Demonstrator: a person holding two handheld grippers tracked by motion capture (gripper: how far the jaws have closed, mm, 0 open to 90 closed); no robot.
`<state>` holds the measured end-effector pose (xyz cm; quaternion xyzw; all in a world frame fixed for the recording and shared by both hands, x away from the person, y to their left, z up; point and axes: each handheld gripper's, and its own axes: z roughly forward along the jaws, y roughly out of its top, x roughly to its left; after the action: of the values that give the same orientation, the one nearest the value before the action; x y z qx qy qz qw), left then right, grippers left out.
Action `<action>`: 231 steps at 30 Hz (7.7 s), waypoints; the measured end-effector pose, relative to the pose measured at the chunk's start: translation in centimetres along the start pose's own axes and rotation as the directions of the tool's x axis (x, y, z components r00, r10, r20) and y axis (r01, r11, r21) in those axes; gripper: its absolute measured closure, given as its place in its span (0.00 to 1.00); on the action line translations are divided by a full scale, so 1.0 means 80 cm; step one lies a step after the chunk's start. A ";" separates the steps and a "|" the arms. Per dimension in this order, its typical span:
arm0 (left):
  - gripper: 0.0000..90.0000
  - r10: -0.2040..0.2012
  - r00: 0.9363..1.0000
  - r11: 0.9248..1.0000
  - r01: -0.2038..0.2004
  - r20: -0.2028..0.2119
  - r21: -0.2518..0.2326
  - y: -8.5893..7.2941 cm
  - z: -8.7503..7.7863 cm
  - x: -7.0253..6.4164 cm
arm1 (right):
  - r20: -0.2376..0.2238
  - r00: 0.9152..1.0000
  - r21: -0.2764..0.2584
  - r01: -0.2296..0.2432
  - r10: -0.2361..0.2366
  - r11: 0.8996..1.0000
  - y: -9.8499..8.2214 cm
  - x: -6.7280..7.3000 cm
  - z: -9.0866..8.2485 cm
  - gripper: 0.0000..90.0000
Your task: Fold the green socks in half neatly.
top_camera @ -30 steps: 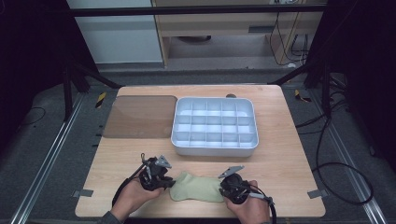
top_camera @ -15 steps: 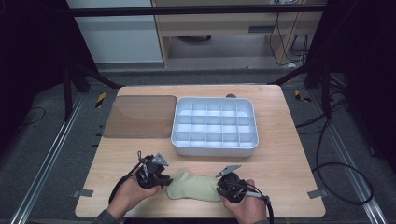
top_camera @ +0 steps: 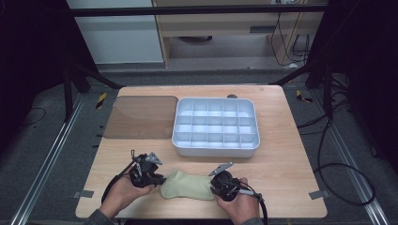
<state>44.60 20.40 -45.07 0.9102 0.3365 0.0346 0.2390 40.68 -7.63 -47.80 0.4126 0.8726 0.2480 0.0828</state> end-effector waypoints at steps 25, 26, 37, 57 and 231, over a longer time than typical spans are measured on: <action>0.89 0.018 0.999 1.000 -0.017 0.029 -0.017 0.007 -0.024 -0.012 | -0.013 1.000 -0.009 0.011 -0.011 1.000 0.018 0.016 0.011 0.92; 0.89 0.018 0.999 1.000 -0.018 0.029 -0.015 0.008 -0.024 -0.012 | -0.014 1.000 -0.010 0.011 -0.011 1.000 0.018 0.016 0.011 0.92; 0.89 0.018 0.999 0.999 -0.017 0.035 -0.041 0.012 -0.033 -0.013 | -0.022 1.000 -0.023 0.008 -0.008 1.000 0.020 0.020 0.012 0.92; 0.89 -0.009 1.000 1.000 0.009 0.010 -0.017 0.004 -0.035 0.012 | -0.039 0.998 -0.018 0.053 -0.054 0.998 0.017 0.026 0.012 0.82; 0.94 0.076 0.996 0.997 -0.076 0.051 0.009 0.010 0.042 -0.073 | -0.036 0.999 -0.064 0.022 -0.024 0.998 0.024 0.029 0.015 0.90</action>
<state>41.31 14.86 -47.11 0.9242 0.2957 0.0187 0.2409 40.89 -4.38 -47.73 0.3951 0.8703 0.2821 0.0828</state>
